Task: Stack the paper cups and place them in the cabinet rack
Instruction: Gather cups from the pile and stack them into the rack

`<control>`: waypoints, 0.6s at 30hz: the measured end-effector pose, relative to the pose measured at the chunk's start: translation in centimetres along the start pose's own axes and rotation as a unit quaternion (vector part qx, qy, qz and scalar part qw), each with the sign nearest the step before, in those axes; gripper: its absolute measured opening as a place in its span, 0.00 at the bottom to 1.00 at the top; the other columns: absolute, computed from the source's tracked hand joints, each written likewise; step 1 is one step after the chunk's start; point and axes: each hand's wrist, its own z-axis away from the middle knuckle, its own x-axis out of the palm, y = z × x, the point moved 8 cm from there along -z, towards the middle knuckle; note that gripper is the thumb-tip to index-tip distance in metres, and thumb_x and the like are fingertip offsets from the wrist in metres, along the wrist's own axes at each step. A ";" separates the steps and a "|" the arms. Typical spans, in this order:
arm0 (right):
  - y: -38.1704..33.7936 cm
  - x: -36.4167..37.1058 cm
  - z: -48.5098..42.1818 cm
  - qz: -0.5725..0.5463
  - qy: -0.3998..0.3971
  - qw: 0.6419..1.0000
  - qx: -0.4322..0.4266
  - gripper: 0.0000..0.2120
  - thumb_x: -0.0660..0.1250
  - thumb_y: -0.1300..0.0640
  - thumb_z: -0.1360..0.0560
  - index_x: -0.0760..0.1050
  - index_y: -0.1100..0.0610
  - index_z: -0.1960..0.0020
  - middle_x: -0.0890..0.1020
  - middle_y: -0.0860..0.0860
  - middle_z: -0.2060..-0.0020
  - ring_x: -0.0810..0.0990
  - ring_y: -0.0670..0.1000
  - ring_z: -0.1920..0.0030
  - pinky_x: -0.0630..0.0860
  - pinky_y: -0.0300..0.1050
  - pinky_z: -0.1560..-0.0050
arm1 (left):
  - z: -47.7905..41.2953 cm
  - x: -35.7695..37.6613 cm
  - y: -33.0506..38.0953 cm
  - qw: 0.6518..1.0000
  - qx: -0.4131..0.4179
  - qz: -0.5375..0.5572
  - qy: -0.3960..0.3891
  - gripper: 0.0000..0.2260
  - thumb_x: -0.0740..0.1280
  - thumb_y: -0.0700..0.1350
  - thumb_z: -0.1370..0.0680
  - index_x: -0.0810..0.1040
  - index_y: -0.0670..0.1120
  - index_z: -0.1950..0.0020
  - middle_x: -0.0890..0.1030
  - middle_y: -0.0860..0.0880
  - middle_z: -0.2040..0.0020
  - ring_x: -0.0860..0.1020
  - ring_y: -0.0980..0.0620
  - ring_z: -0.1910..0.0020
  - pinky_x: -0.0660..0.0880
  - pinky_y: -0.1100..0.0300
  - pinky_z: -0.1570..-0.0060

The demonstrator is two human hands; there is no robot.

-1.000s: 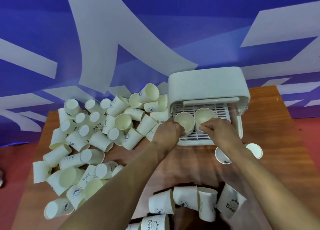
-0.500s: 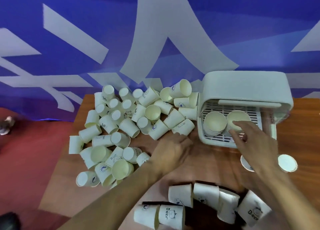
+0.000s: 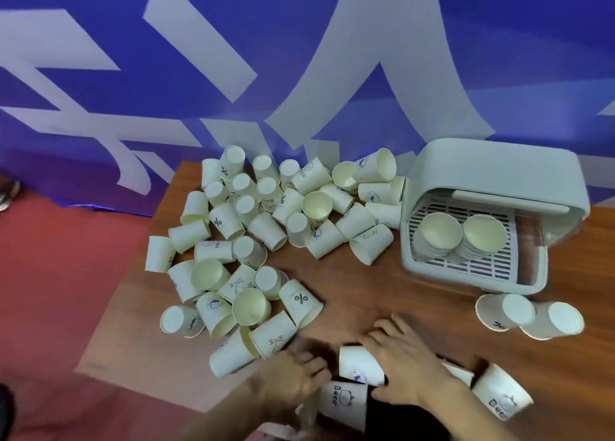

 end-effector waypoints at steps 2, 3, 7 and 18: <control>0.1 0.3 -0.5 0.013 -0.022 1.000 0.008 0.38 0.66 0.41 0.32 0.63 0.55 0.26 0.75 0.52 0.36 0.63 0.55 0.30 0.41 0.59 0.25 | 0.3 0.3 0.1 0.999 -0.004 -0.035 0.011 0.14 0.60 0.56 0.31 0.75 0.55 0.49 0.78 0.58 0.57 0.77 0.57 0.61 0.77 0.58 0.53; 0.1 0.1 -0.7 0.012 -0.023 1.000 0.011 0.36 0.66 0.43 0.30 0.63 0.55 0.26 0.75 0.53 0.36 0.64 0.55 0.30 0.38 0.58 0.25 | 0.3 0.6 -0.1 0.999 -0.013 -0.029 0.013 0.12 0.59 0.55 0.31 0.75 0.56 0.52 0.77 0.58 0.59 0.76 0.58 0.62 0.76 0.61 0.54; 0.3 -0.8 -1.5 -0.009 -0.003 1.000 0.027 0.32 0.63 0.43 0.28 0.65 0.52 0.27 0.76 0.51 0.37 0.69 0.54 0.32 0.38 0.54 0.24 | -0.3 2.2 -1.2 0.999 -0.032 0.017 0.012 0.11 0.63 0.57 0.31 0.76 0.54 0.52 0.76 0.56 0.55 0.76 0.54 0.55 0.74 0.61 0.59; 4.5 -7.7 -1.1 -0.030 0.220 0.956 0.190 0.22 0.67 0.46 0.36 0.77 0.52 0.44 0.80 0.49 0.53 0.80 0.55 0.56 0.76 0.50 0.59 | -2.3 -3.8 -6.8 0.936 -0.214 0.143 0.241 0.13 0.65 0.55 0.24 0.82 0.48 0.49 0.67 0.52 0.31 0.75 0.50 0.42 0.78 0.54 0.62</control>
